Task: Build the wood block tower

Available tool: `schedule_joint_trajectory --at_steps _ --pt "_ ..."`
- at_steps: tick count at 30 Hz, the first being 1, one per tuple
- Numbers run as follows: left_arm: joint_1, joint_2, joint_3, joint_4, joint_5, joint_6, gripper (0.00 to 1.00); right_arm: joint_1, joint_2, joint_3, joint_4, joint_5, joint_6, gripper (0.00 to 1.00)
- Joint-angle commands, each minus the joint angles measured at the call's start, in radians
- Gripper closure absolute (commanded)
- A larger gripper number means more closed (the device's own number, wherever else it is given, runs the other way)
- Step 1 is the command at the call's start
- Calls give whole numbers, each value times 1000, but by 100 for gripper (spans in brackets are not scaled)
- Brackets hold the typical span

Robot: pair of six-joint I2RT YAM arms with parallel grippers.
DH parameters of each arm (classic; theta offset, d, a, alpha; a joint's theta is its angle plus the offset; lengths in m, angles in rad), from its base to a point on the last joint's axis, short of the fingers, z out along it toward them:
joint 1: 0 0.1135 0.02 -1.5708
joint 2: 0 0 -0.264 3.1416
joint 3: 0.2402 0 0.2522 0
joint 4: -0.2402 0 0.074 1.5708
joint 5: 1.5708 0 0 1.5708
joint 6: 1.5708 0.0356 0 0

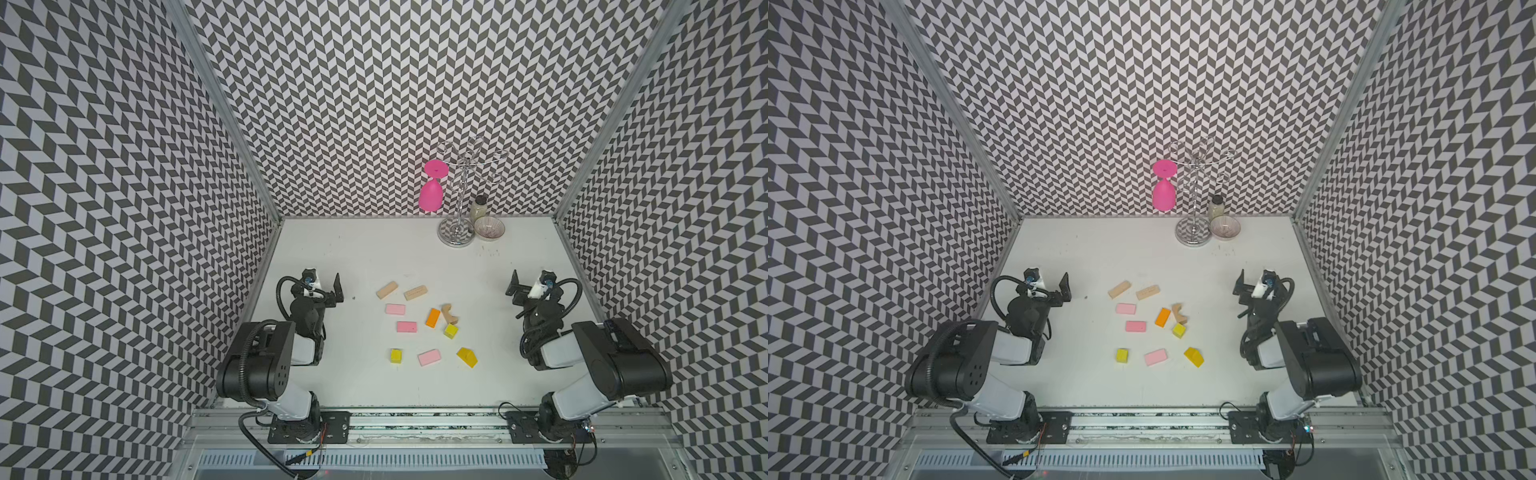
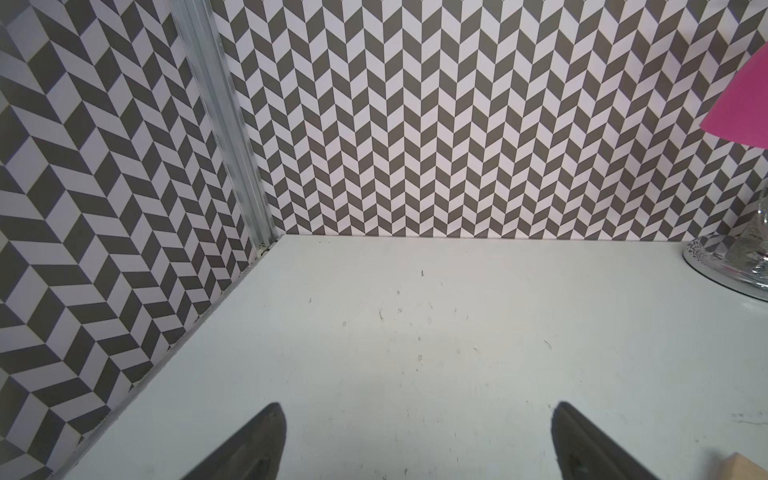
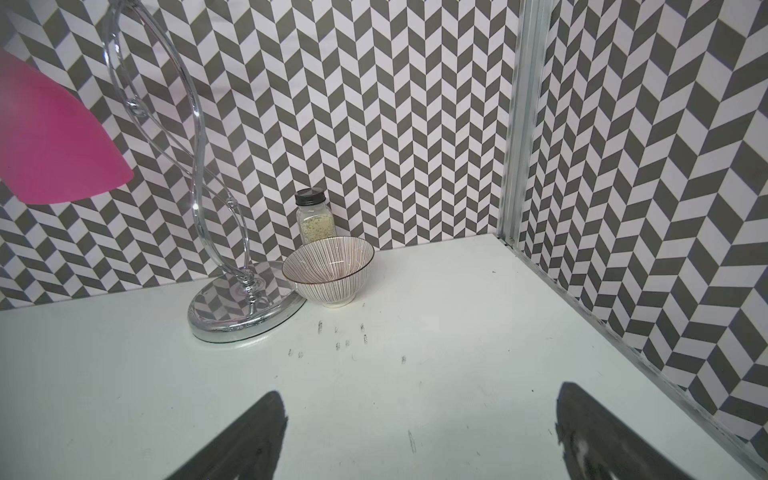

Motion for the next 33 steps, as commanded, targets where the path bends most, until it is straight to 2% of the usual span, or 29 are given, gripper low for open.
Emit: schedule_joint_trajectory --at_steps 1,14,25,27,29,31,33 --pt "-5 -6 15 10 -2 5 0 4 8 -8 58 15 4 1" --pt "-4 -5 16 8 -2 5 0 8 -20 -28 74 45 8 0" --pt "-9 -12 9 26 13 22 0 15 -43 -64 130 -1 -23 1" --pt "-30 -67 14 -35 50 66 0 78 -102 -85 135 144 -67 1" --pt "-82 -179 24 -162 -81 61 0 165 -201 -103 90 266 -123 1" --pt "-137 -267 14 -218 -201 59 0 199 -261 -100 31 300 -135 1" --pt "-188 -325 -15 -195 -299 68 0 208 -294 -80 -17 314 -88 1"
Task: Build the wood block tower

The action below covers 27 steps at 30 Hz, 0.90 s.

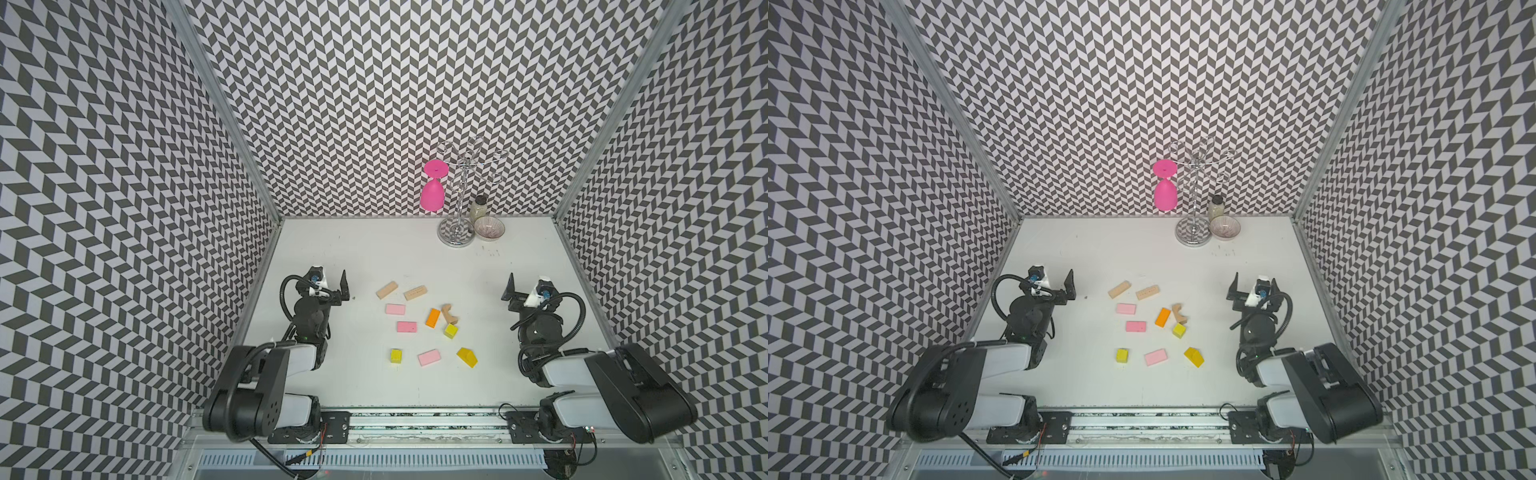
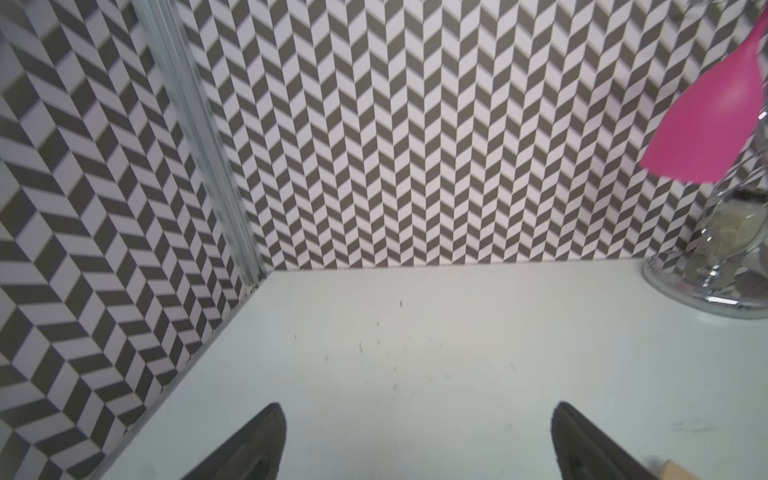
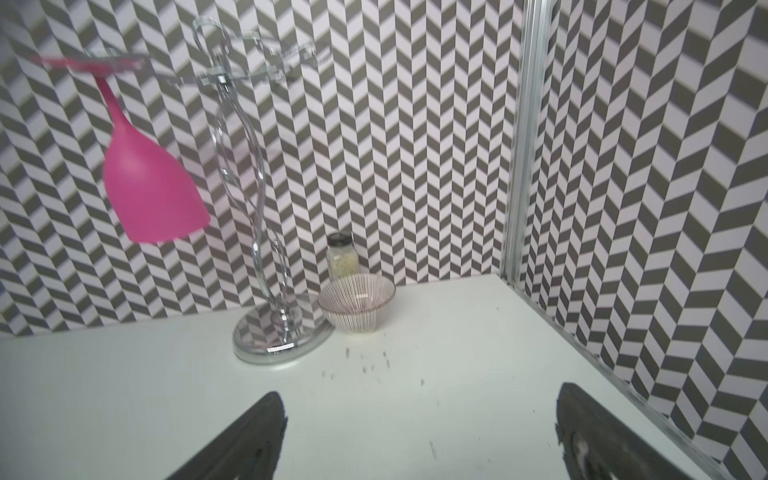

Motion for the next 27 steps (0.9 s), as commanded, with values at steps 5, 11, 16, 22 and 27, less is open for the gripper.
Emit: schedule_joint_trajectory --at_steps 5,11,16,22,27 --pt "-118 -172 18 -168 -317 -61 0 14 -138 164 -413 68 140 0" --pt "-118 -303 230 -710 -350 -232 0 4 -253 262 -770 84 378 1" --pt "-116 -528 65 -587 -201 -240 0 -4 -345 134 -602 -46 339 0" --pt "-110 -690 -56 -643 -513 -543 0 -6 -448 12 -537 18 397 1" --pt "-110 -728 -121 -641 -588 -604 0 -7 -456 -21 -524 112 460 0"
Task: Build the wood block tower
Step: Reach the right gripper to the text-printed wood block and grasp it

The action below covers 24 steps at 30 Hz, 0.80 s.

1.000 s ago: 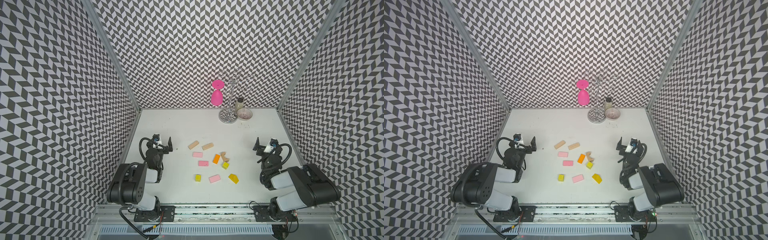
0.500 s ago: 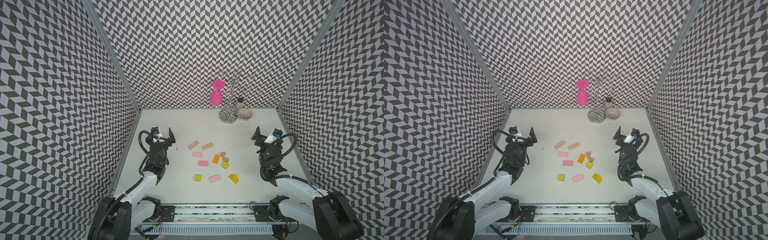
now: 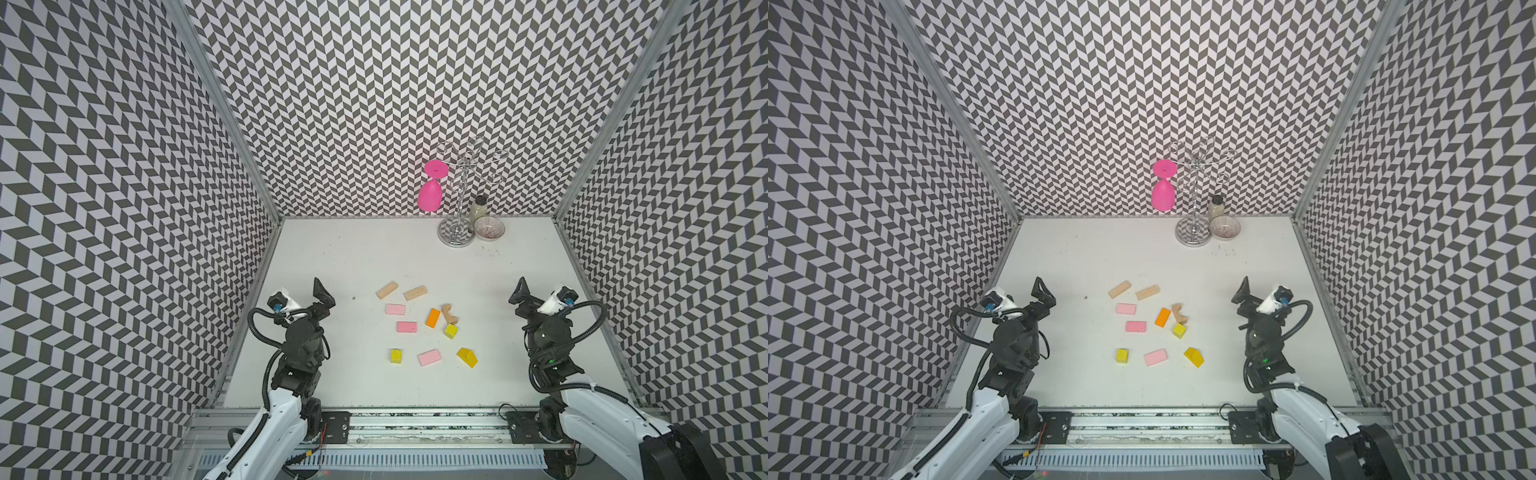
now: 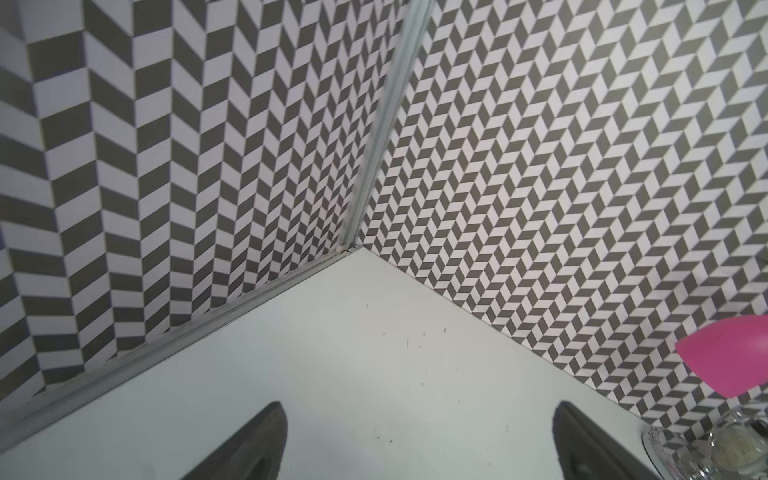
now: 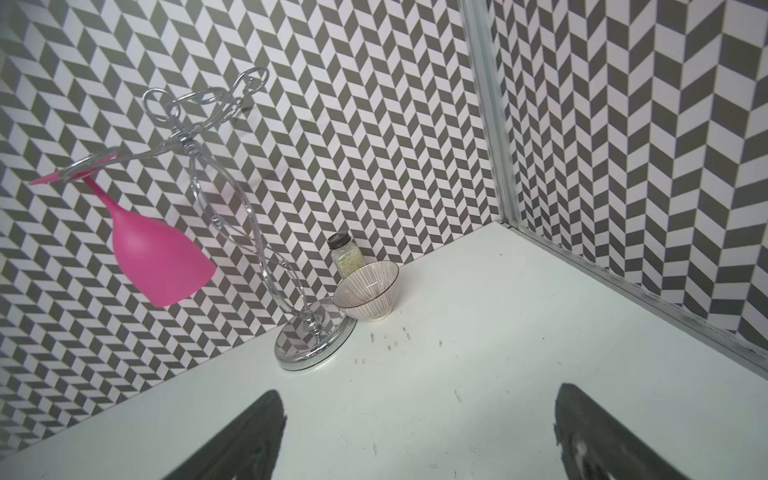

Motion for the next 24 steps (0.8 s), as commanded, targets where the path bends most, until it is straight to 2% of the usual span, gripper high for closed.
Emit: schedule_joint_trajectory --at_steps 1,3,6,10,13,19,24 --pt "4 -24 -76 44 -106 -89 0 -3 -27 -9 54 57 50 0" --pt "11 -8 -104 74 -89 -88 0 -5 -31 -4 36 42 74 0" --pt "27 63 -81 67 -34 -98 0 -5 16 35 33 -79 26 1" --pt "32 175 -22 50 -11 -102 2 -2 158 133 23 -241 -43 0" --pt "30 200 -13 67 12 -86 4 41 284 244 -25 -245 -89 0" --pt "29 182 -36 106 46 -75 5 150 567 520 -231 -242 -204 4" --pt "29 197 -33 120 65 -62 4 189 684 663 -467 -389 -200 8"
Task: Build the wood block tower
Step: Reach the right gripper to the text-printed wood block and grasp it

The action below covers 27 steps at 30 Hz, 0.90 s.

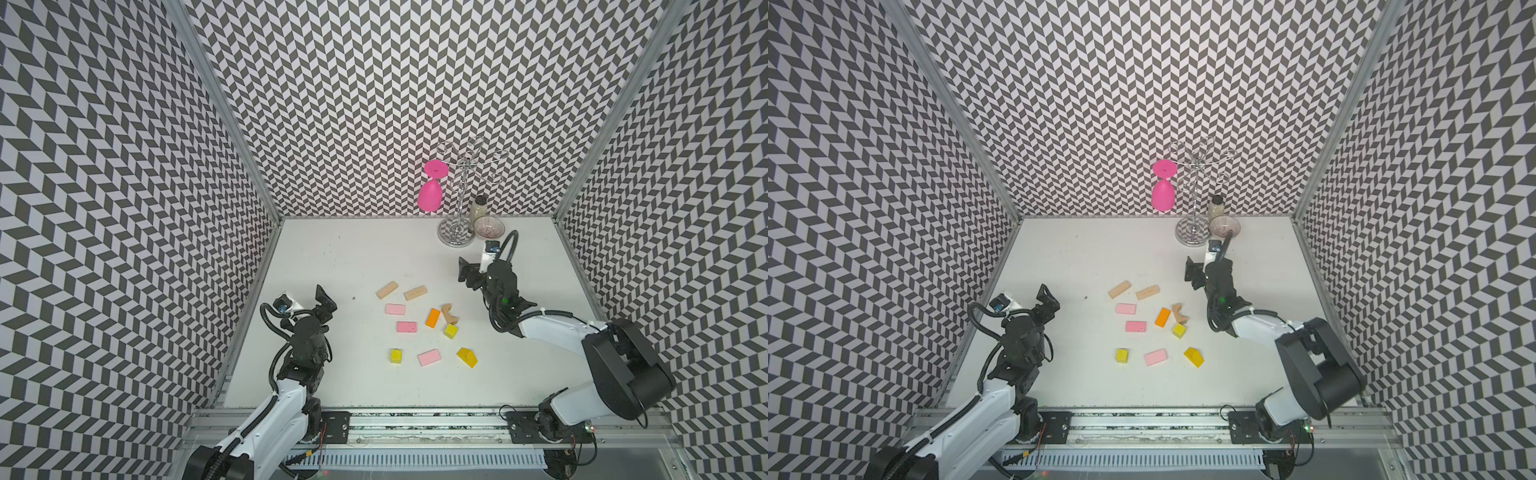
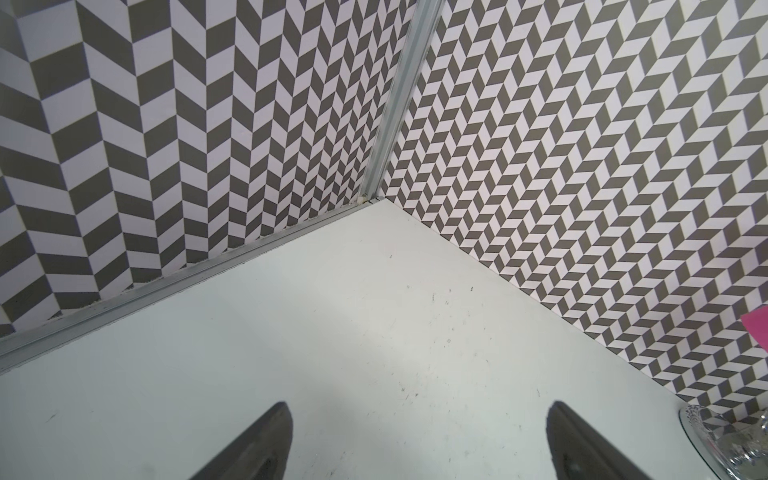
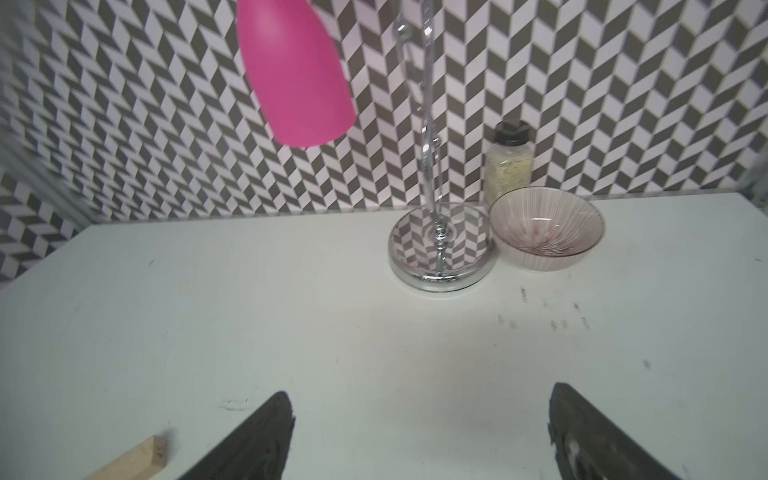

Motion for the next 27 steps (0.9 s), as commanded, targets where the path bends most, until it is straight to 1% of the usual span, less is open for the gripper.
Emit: schedule_joint_trajectory --at_steps 1,2,6,7,10,13,18,27 --pt "2 11 11 34 17 1 3 25 39 60 -181 -99 -23 8" --pt "0 19 16 34 21 3 0 30 48 71 -205 -127 -20 9" --pt "-3 63 36 44 42 16 0 71 108 131 -278 -246 -19 11" --pt "-4 73 43 42 40 17 0 88 129 154 -305 -254 -18 12" --pt "-10 106 61 47 46 26 0 146 199 241 -393 -214 5 12" --pt "-24 136 74 58 50 40 0 189 248 296 -424 -167 19 11" --pt "-38 173 104 42 35 46 0 214 336 376 -468 -193 34 9" --pt "-54 191 116 40 21 53 0 251 449 469 -515 -188 24 8"
